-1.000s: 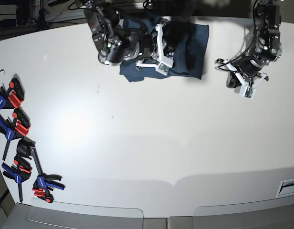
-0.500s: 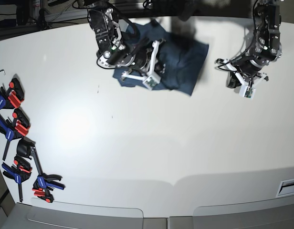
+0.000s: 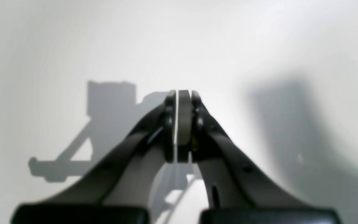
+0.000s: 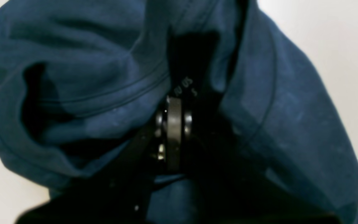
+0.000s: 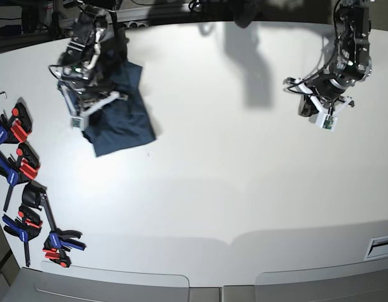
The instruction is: Fold the T-shirt properly
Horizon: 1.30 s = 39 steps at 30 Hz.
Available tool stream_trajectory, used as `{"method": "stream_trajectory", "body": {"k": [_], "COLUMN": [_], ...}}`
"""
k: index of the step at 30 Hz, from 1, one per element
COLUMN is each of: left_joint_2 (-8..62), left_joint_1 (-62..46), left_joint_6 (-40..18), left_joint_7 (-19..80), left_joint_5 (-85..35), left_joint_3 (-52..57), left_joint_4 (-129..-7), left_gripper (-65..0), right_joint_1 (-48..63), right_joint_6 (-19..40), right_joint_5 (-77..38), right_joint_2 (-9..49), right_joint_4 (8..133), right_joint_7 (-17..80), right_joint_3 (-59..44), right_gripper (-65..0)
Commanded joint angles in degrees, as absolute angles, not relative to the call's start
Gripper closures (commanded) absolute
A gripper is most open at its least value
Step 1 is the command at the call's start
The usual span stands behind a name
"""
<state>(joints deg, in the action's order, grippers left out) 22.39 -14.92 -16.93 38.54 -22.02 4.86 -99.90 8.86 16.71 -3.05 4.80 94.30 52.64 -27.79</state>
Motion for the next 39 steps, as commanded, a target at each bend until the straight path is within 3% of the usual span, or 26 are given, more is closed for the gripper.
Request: {"method": "stream_trajectory", "body": {"k": [1, 7, 15, 22, 26, 34, 39], "left_joint_2": [23.0, 23.0, 23.1, 23.0, 23.0, 23.1, 23.0], "left_joint_1": [-14.4, -14.4, -13.8, -14.5, -18.8, -34.0, -44.1], "left_joint_6": [-17.1, -17.1, -17.1, -17.1, -17.1, -17.1, -17.1], "left_joint_7": [37.2, 37.2, 36.1, 38.2, 39.0, 44.4, 48.4], "left_joint_5": [-22.6, -22.6, -22.5, -22.6, -22.5, -22.5, -22.5], "left_joint_3": [5.2, 5.2, 5.2, 5.3, 5.3, 5.3, 5.3], "left_joint_4": [-100.8, -100.8, -101.3, -111.7, -121.5, -134.4, -135.0], "left_gripper": [0.0, 0.0, 0.0, 0.0, 0.0, 0.0, 0.0], "right_joint_1": [8.6, 8.6, 5.6, 5.6, 11.3, 30.0, 40.0], "right_joint_6": [16.4, 16.5, 17.6, 33.4, 39.8, 40.0, 40.0], "right_joint_5": [-3.7, -11.7, -17.4, -30.4, -40.8, -55.2, -59.4], "right_joint_2": [5.7, 8.3, 10.8, 10.0, 8.9, 7.2, 8.5], "right_joint_4": [95.0, 95.0, 96.7, 106.9, 112.8, 123.6, 125.8], "right_joint_7": [52.2, 51.4, 50.9, 54.8, 58.0, 68.1, 77.7], "right_joint_3": [-30.1, -39.7, -40.1, -40.1, -40.1, -40.1, -40.1], "right_gripper": [0.0, 0.0, 0.0, 0.0, 0.0, 0.0, 0.0]}}
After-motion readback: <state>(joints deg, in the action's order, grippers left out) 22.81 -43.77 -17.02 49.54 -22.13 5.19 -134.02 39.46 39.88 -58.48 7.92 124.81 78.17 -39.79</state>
